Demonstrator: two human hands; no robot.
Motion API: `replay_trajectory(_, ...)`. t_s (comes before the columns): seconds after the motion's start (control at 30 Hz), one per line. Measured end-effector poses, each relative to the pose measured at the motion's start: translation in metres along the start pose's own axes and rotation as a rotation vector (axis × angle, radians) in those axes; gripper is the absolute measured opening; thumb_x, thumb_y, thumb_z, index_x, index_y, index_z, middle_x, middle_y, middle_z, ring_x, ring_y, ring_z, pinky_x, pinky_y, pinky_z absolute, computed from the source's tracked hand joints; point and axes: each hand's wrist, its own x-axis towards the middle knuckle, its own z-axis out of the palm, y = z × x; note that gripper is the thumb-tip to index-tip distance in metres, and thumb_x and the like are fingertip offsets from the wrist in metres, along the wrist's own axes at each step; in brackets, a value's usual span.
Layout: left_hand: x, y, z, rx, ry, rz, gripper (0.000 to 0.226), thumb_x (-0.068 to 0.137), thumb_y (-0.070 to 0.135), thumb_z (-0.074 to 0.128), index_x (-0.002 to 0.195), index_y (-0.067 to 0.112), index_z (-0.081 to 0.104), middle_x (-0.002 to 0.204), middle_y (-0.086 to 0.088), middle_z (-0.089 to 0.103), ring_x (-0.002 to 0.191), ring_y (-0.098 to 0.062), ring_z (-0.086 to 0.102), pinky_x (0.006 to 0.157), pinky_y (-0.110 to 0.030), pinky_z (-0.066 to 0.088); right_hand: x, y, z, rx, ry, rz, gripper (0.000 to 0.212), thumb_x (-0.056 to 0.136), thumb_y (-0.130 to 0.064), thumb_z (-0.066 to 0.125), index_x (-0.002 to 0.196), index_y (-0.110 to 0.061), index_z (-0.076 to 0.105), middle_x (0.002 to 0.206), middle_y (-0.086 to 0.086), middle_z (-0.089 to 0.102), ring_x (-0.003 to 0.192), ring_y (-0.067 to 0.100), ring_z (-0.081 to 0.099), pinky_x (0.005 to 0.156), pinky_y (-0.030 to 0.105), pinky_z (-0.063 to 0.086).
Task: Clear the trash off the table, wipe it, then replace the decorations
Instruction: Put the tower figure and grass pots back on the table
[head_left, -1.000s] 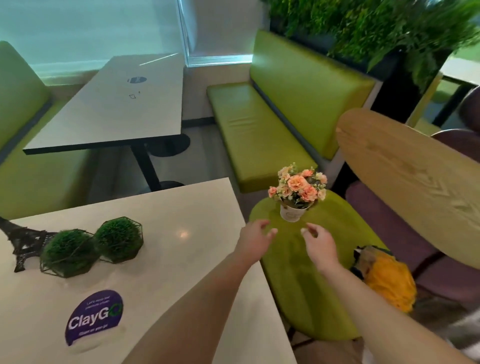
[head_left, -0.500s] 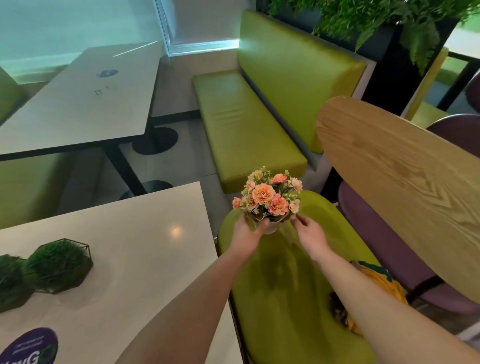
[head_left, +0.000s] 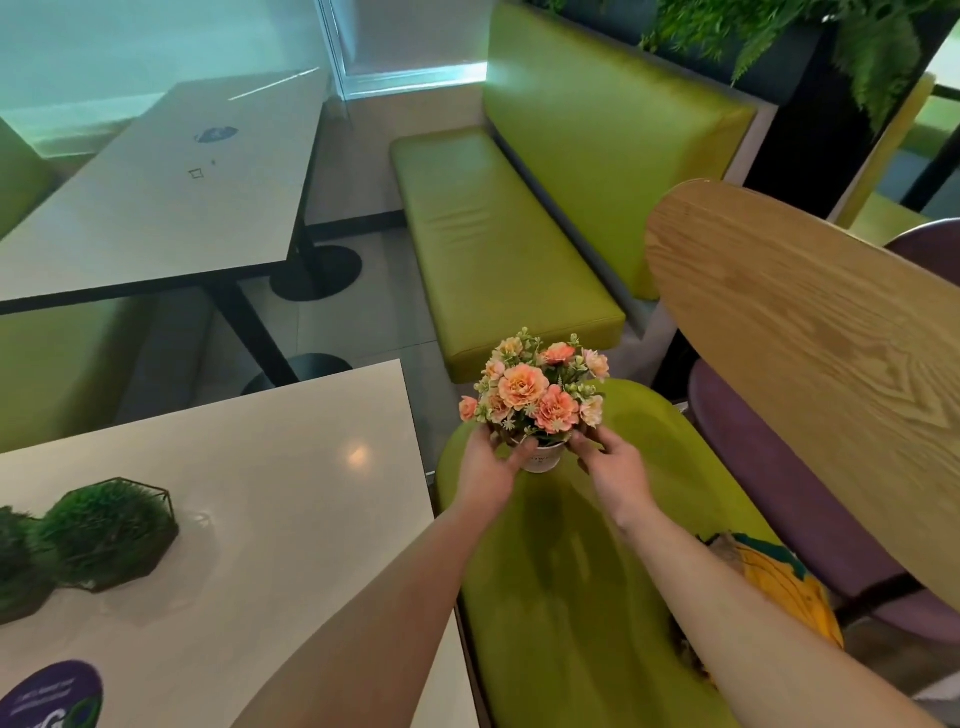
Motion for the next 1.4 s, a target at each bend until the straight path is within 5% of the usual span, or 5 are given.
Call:
replay_trajectory(0.53,-0.041,0.029,-0.133,-0.05,0.104,0.187,0.05,0.091,0.031,0.067,0.135,0.022,0.047,0.124,0.012,0.057,0.108,-0.008,0.053,0.08,-0.02,0.041,-0.054,-0.065,0.094,0.023,-0.091,-0.155,0.03,0.092,-0.017,0.067,0.122,-0.018,0.063,0.114,0.0,0.068,0.11,0.024,0.063,0.101,0.044,0.049)
replay_trajectory(0.87,-0.064,0.028,-0.297,0.091,0.229,0.248,0.039,0.093,0.031,0.064,0.129,0.02,0.054,0.136,-0.001,0.049,0.116,-0.019,0.057,0.089,-0.03,0.048,-0.111,-0.116,0.234,0.04,-0.264,-0.232,0.031,0.093,-0.016,0.065,0.125,-0.015,0.063,0.117,0.004,0.068,0.108,0.026,0.064,0.096,0.042,0.053)
replay_trajectory(1.1,-0.071,0.008,-0.419,0.11,0.303,0.207,0.029,0.089,0.03,0.07,0.115,0.018,0.063,0.117,0.001,0.068,0.105,-0.016,0.062,0.083,-0.033,0.046,-0.148,-0.136,0.345,-0.028,-0.331,-0.271,0.033,0.093,-0.018,0.064,0.126,-0.012,0.061,0.118,0.005,0.066,0.108,0.026,0.063,0.096,0.045,0.053)
replay_trajectory(1.4,-0.057,-0.025,-0.526,0.103,0.326,0.128,0.022,0.085,0.022,0.076,0.096,0.02,0.057,0.098,0.008,0.065,0.089,-0.006,0.061,0.07,-0.024,0.044,-0.16,-0.143,0.45,-0.085,-0.422,-0.257,0.036,0.092,-0.015,0.067,0.126,-0.01,0.059,0.117,0.003,0.068,0.108,0.023,0.063,0.098,0.043,0.051)
